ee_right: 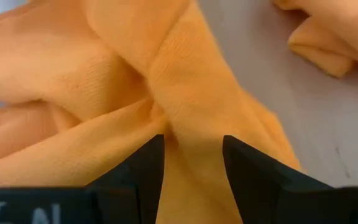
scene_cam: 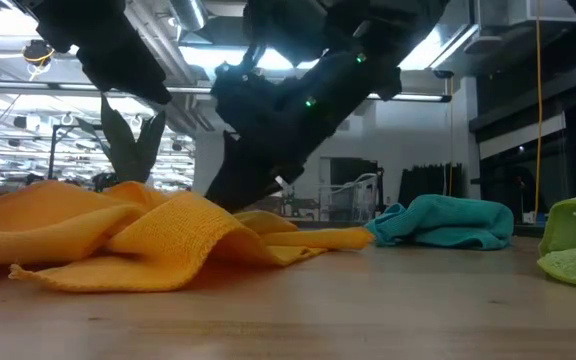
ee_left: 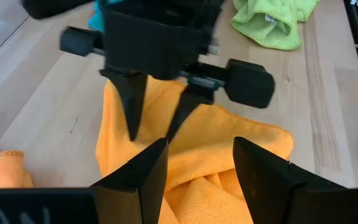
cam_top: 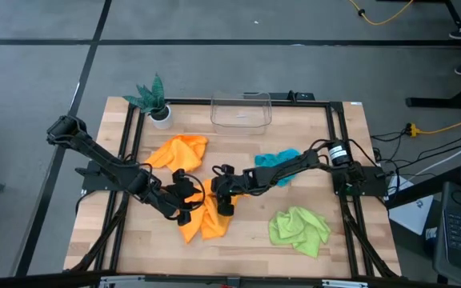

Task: Fold microfiber towels
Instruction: Fold the bottom orange microfiber towel

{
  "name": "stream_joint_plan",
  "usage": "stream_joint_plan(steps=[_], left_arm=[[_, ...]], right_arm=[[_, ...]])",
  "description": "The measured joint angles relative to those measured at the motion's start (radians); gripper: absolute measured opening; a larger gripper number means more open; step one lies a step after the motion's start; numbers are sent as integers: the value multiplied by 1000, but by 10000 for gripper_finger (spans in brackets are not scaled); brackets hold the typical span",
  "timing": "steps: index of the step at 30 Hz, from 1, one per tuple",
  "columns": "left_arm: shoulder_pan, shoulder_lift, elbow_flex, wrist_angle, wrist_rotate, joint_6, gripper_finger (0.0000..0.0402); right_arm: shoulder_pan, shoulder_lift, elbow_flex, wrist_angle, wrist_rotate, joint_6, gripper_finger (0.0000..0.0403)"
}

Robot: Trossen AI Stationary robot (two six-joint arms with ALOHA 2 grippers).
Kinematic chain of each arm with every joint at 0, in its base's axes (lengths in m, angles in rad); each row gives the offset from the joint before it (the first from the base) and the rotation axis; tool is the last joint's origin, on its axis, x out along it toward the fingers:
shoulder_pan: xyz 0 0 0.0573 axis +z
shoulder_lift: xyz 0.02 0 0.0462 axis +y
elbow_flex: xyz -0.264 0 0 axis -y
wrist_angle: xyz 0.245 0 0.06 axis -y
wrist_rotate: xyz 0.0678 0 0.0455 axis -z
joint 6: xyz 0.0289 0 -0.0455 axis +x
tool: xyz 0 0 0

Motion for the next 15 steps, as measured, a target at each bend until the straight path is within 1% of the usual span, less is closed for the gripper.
stream_joint_plan(steps=[6, 9, 13, 15], left_arm=[[0, 0, 0, -3, 0, 0, 176], [0, 0, 0, -3, 0, 0, 176], [0, 0, 0, -4, 0, 1, 176], [0, 0, 0, -5, 0, 1, 176]], right_arm=[[15, 5, 0, 29, 9, -21, 167], [16, 19, -1, 38, 41, -28, 167], [15, 42, -1, 71, 54, -26, 161], [15, 43, -1, 74, 95, -27, 152]])
